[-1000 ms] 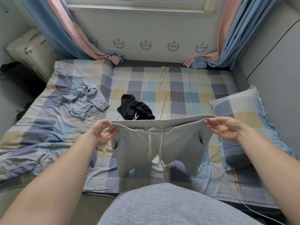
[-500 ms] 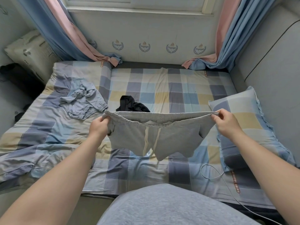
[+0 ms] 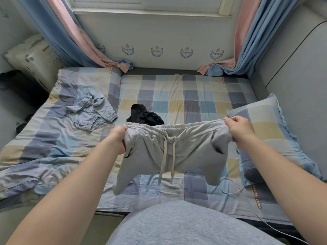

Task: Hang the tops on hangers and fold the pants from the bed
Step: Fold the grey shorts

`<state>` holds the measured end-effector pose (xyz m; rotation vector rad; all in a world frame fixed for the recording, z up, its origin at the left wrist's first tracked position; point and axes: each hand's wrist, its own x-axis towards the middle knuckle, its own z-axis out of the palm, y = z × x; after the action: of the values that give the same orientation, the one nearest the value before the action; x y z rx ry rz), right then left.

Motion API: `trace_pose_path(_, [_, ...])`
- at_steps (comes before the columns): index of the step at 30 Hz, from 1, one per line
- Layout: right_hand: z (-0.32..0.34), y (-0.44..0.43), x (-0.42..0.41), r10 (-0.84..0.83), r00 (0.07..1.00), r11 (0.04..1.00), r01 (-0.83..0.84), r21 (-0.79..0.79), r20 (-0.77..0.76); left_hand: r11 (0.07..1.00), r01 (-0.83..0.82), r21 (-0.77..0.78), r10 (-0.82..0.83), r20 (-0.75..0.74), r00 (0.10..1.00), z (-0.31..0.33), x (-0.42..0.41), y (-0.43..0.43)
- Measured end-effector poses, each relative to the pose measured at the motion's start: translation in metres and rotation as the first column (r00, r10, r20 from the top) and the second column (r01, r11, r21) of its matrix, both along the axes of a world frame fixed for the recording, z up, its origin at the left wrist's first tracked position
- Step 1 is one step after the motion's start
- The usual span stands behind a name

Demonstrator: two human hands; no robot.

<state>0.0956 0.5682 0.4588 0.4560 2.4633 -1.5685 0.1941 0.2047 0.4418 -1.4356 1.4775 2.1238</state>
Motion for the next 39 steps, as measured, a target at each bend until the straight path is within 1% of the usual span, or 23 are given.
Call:
trace_pose_path(2, [0.012,-0.014,0.008,0.012,0.996,0.972,0.010,-0.236,0.089,0.997,0.030,0.074,-0.023,-0.094,0.995,0.012,0.001,0.016])
trace_pose_path(3, [0.019,-0.020,0.012,0.055,0.993,0.950,-0.021,-0.312,0.102,0.994,0.046,0.095,-0.032,-0.147,0.989,0.017,0.001,0.025])
trace_pose_path(5, [0.031,-0.034,0.022,0.158,0.984,0.915,-0.114,-0.387,0.084,0.994,0.075,0.082,-0.055,-0.217,0.975,0.027,0.001,0.042])
trace_pose_path(8, [0.050,-0.053,0.038,0.286,0.958,0.861,-0.243,-0.447,0.031,0.974,0.228,0.010,-0.211,-0.332,0.919,0.041,0.003,0.066])
trace_pose_path(10, [0.061,-0.063,0.046,0.346,0.938,0.822,-0.313,-0.475,-0.018,0.944,0.323,-0.067,-0.320,-0.420,0.849,0.049,0.005,0.080])
trace_pose_path(13, [0.076,-0.077,0.054,0.403,0.909,0.803,-0.408,-0.434,-0.109,0.879,0.428,-0.210,-0.474,-0.486,0.735,0.060,0.009,0.097])
trace_pose_path(16, [0.086,-0.086,0.060,0.400,0.899,0.800,-0.438,-0.410,-0.181,0.832,0.495,-0.251,-0.542,-0.560,0.627,0.064,0.011,0.104])
trace_pose_path(18, [0.090,-0.088,0.062,0.397,0.894,0.803,-0.447,-0.393,-0.207,0.811,0.515,-0.276,-0.568,-0.583,0.581,0.064,0.013,0.108])
trace_pose_path(20, [0.093,-0.086,0.061,0.429,0.875,0.798,-0.484,-0.359,-0.226,0.832,0.463,-0.305,-0.546,-0.593,0.591,0.062,0.014,0.114])
trace_pose_path(22, [0.094,-0.081,0.058,0.442,0.856,0.799,-0.511,-0.316,-0.267,0.883,0.343,-0.319,-0.469,-0.591,0.657,0.060,0.014,0.119])
trace_pose_path(23, [0.092,-0.078,0.056,0.417,0.858,0.817,-0.498,-0.290,-0.301,0.905,0.304,-0.298,-0.425,-0.594,0.684,0.058,0.014,0.118])
trace_pose_path(25, [0.080,-0.066,0.049,0.295,0.888,0.881,-0.395,-0.259,-0.353,0.932,0.297,-0.208,-0.361,-0.602,0.712,0.057,0.014,0.114])
trace_pose_path(26, [0.070,-0.060,0.045,0.225,0.909,0.912,-0.323,-0.254,-0.350,0.935,0.316,-0.161,-0.347,-0.607,0.715,0.057,0.013,0.110])
trace_pose_path(28, [0.047,-0.047,0.044,0.134,0.955,0.937,-0.209,-0.280,-0.263,0.928,0.364,-0.080,-0.333,-0.617,0.713,0.059,0.014,0.102])
trace_pose_path(29, [0.036,-0.043,0.046,0.131,0.975,0.923,-0.185,-0.337,-0.177,0.921,0.387,-0.046,-0.329,-0.625,0.708,0.060,0.014,0.099])
trace_pose_path(30, [0.023,-0.039,0.048,0.164,0.983,0.881,-0.184,-0.436,-0.082,0.911,0.412,-0.014,-0.326,-0.637,0.699,0.061,0.015,0.095])
trace_pose_path(31, [0.009,-0.035,0.050,0.243,0.970,0.800,-0.200,-0.566,0.000,0.900,0.435,0.014,-0.321,-0.654,0.685,0.060,0.015,0.090])
trace_pose_path(32, [-0.002,-0.032,0.053,0.355,0.934,0.690,-0.227,-0.687,0.048,0.888,0.458,0.042,-0.316,-0.669,0.673,0.059,0.015,0.088])
trace_pose_path(33, [-0.010,-0.031,0.056,0.459,0.886,0.597,-0.252,-0.761,0.067,0.874,0.481,0.066,-0.315,-0.676,0.666,0.058,0.015,0.086])
trace_pose_path(34, [-0.013,-0.031,0.059,0.536,0.840,0.544,-0.267,-0.796,0.085,0.864,0.495,0.085,-0.315,-0.676,0.666,0.056,0.015,0.084])
trace_pose_path(36, [-0.014,-0.034,0.063,0.604,0.789,0.522,-0.282,-0.805,0.115,0.854,0.511,0.103,-0.326,-0.660,0.677,0.053,0.016,0.080])
trace_pose_path(37, [-0.013,-0.035,0.062,0.608,0.786,0.534,-0.300,-0.791,0.113,0.850,0.518,0.096,-0.336,-0.658,0.674,0.051,0.016,0.077])
trace_pose_path(39, [-0.011,-0.037,0.058,0.560,0.821,0.594,-0.306,-0.744,0.109,0.831,0.552,0.061,-0.385,-0.654,0.651,0.047,0.017,0.069])
